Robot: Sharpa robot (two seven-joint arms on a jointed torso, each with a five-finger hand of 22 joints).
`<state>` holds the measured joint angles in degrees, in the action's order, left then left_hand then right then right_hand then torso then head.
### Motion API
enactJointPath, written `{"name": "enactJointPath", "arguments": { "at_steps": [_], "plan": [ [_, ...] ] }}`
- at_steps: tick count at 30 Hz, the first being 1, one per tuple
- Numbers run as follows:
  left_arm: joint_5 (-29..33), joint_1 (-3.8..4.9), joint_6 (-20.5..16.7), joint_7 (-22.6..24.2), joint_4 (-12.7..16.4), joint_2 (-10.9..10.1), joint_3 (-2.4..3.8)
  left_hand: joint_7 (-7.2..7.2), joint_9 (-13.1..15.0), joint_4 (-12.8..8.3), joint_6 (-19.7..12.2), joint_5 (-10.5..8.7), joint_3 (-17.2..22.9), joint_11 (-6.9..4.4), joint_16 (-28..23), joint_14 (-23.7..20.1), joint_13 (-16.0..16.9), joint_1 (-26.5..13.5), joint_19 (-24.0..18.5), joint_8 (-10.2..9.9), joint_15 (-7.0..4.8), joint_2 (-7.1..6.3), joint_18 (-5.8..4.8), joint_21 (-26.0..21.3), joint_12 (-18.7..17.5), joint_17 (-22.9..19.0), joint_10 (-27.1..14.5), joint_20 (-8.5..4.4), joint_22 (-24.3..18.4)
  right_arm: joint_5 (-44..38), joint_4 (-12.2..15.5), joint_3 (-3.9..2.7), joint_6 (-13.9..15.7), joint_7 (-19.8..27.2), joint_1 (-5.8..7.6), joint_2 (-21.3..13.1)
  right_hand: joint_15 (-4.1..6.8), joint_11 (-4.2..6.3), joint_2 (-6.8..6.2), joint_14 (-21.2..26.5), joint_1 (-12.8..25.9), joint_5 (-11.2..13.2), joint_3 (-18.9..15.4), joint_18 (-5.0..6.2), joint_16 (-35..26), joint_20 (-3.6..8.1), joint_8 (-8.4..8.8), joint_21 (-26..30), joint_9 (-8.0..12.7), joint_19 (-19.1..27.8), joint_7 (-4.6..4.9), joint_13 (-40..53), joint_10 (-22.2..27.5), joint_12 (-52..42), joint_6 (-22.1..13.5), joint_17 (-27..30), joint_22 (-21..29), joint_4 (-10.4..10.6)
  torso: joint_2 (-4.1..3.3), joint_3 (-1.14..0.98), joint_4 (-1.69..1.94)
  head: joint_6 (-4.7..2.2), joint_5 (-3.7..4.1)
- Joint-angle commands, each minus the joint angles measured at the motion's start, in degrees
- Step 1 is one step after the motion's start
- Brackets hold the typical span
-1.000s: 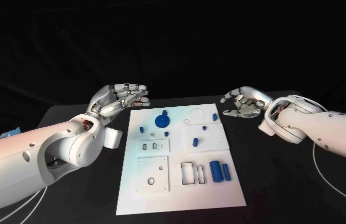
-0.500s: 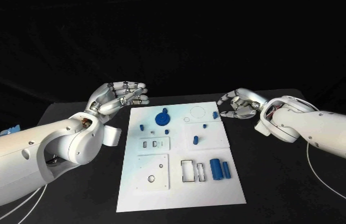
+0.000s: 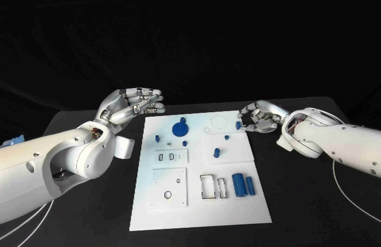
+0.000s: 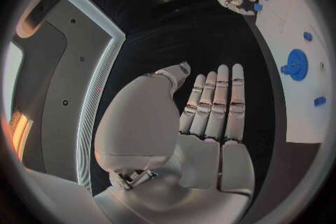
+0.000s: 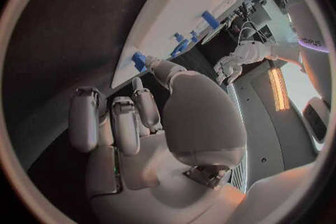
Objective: Assemble the parts on the task board
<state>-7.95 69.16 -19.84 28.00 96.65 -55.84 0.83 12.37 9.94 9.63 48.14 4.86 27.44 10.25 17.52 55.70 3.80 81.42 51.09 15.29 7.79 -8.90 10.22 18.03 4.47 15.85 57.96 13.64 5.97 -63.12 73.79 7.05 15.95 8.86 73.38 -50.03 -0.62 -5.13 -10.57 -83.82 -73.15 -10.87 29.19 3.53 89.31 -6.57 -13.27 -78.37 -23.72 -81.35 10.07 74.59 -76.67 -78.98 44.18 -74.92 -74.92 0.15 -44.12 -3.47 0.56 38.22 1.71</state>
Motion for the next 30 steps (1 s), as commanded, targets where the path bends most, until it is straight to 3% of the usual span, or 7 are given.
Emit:
{"name": "enactJointPath", "arguments": {
  "at_steps": [1, 10, 16, 30],
  "plan": [
    [0.1, 0.04, 1.1, 0.6, 0.0, 0.1, 0.03, 1.15, 0.1, 0.1, -0.2, -0.23, 0.3, 0.28, -0.3, -0.4, 0.0, -0.5, 0.2, -0.4, 0.06, -0.04, 0.28, -0.3, -0.3, 0.1, -0.1, 0.38, -0.1, -1.6, -0.2, -0.01, 0.0, -0.8, -0.15, 0.4, -0.33, -0.03, -0.04, -5.7, -0.6, -0.1, 0.0, -0.04, 0.1, -0.34, -0.29, -0.2, -0.1, 0.0, -0.02, 0.1, -0.3, -0.4, 0.3, -13.3, -2.3, -0.3, 0.04, -0.05, -0.10, 0.23, -0.25],
    [0.1, 0.04, 1.2, 0.6, -0.1, 0.2, 0.03, 1.15, 0.1, 0.1, -0.2, -0.23, 0.3, 0.28, -0.3, -0.4, 0.0, -0.5, 0.2, -0.4, 0.06, -0.04, 0.28, -0.3, -0.3, 0.1, -0.1, 0.38, -0.1, -1.9, -0.6, -0.01, 0.9, -1.3, -0.25, 1.0, -0.32, -0.01, 0.40, -5.8, -0.5, -0.1, 0.4, -0.08, 0.2, -0.35, -0.63, -0.4, -0.2, -0.1, -0.04, 0.4, -0.6, -0.6, 1.5, -13.4, -2.5, -0.4, 0.07, -0.07, -0.10, 0.26, -0.34],
    [0.1, 0.04, 1.2, 0.6, -0.1, 0.2, 0.03, 1.15, 0.1, 0.1, -0.2, -0.23, 0.3, 0.28, -0.3, -0.4, 0.0, -0.5, 0.2, -0.4, 0.06, -0.04, 0.28, -0.3, -0.3, 0.1, -0.1, 0.38, -0.1, -1.9, -0.8, -0.01, 1.2, -1.6, -0.28, 1.3, -0.26, 0.08, 1.11, -5.8, -0.2, 0.7, 1.5, -0.15, 0.2, -0.31, -1.27, -0.6, -0.4, -0.4, -0.13, 0.8, -1.1, -0.9, 4.1, -13.5, -2.9, -0.7, 0.03, -0.09, -0.11, 0.32, -0.35],
    [0.1, 0.04, 1.2, 0.5, -0.1, 0.2, 0.03, 1.15, 0.1, 0.1, -0.2, -0.23, 0.3, 0.28, -0.3, -0.4, 0.0, -0.5, 0.2, -0.4, 0.06, -0.04, 0.28, -0.3, -0.3, 0.1, -0.1, 0.38, -0.1, -1.9, -1.3, 0.00, 1.0, -1.8, -0.61, 2.2, -0.17, 0.20, 1.18, -5.8, -0.1, 0.9, 1.8, -0.18, 0.2, -0.25, -1.53, -0.7, -0.5, -0.5, -0.27, 1.0, -1.3, -1.1, 5.0, -13.6, -3.1, -0.8, 0.02, -0.09, -0.05, 0.49, -0.38]
  ]
}}
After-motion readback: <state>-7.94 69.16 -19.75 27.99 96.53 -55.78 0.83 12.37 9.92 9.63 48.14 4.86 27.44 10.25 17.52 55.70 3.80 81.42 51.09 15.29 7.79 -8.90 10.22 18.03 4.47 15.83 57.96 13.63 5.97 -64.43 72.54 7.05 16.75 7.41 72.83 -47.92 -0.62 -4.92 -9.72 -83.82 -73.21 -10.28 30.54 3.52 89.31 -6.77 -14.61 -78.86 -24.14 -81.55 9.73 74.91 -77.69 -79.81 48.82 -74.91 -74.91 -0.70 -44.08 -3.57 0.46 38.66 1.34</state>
